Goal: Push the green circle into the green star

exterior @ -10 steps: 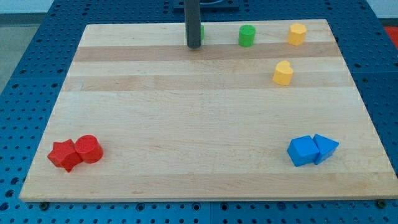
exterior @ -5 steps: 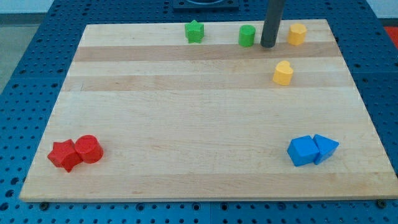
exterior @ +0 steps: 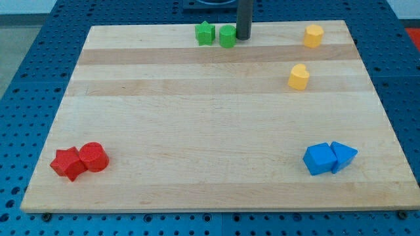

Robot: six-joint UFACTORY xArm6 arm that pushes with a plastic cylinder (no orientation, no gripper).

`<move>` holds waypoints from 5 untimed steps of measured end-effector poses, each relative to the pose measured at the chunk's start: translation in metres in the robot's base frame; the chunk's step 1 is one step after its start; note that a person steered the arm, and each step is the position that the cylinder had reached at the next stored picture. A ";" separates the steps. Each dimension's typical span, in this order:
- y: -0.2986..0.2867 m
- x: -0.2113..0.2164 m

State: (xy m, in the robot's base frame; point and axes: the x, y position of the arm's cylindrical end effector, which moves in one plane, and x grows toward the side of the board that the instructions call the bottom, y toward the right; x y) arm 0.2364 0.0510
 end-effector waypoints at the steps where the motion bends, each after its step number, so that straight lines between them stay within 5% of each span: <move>1: -0.006 0.000; 5: -0.043 0.006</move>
